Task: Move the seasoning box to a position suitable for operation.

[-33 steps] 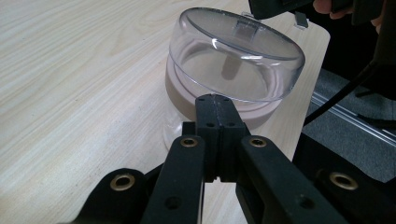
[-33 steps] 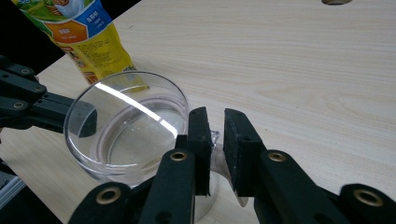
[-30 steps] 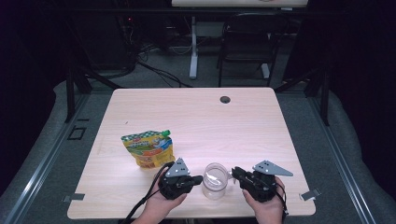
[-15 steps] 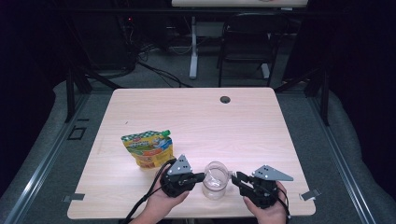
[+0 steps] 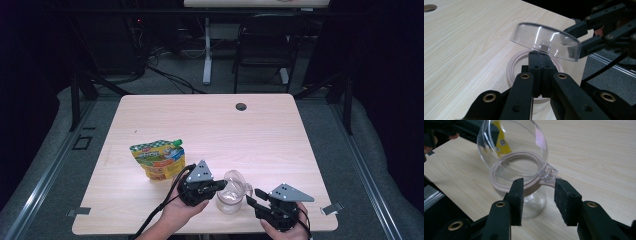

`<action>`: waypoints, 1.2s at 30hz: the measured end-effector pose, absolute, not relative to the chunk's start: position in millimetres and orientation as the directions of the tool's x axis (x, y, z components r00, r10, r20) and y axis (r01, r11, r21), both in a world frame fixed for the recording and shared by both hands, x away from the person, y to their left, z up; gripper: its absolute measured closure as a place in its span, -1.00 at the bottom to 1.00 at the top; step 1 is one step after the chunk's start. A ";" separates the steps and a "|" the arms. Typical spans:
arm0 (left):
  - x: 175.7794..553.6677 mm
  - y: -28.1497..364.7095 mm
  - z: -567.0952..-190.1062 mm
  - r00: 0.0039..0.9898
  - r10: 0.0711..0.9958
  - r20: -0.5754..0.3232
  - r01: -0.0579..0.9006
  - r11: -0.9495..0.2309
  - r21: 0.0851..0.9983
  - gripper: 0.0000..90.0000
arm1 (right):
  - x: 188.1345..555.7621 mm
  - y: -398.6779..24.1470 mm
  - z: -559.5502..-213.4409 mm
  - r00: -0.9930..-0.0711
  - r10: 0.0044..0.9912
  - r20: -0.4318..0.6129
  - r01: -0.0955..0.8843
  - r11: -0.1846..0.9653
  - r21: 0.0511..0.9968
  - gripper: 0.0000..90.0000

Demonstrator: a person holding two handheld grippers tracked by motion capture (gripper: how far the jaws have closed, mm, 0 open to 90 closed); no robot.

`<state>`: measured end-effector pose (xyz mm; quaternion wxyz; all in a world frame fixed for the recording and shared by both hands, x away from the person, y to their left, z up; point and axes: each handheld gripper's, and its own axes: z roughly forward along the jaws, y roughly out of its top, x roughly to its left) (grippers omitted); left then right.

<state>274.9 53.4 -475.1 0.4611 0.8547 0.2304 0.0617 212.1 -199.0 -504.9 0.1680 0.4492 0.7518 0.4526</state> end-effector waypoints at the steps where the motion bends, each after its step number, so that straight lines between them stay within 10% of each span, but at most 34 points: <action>1: 275.2 53.0 -474.5 0.888 0.448 -0.106 0.334 -0.468 0.818 1.00 | 211.7 -198.1 -505.3 -0.545 0.825 0.151 0.525 0.195 0.829 0.31; 36: 276.2 63.1 -498.3 0.871 0.476 -0.125 0.376 -0.479 0.793 0.99 | 210.5 -183.7 -504.8 -0.557 0.823 0.108 0.462 0.200 0.864 0.20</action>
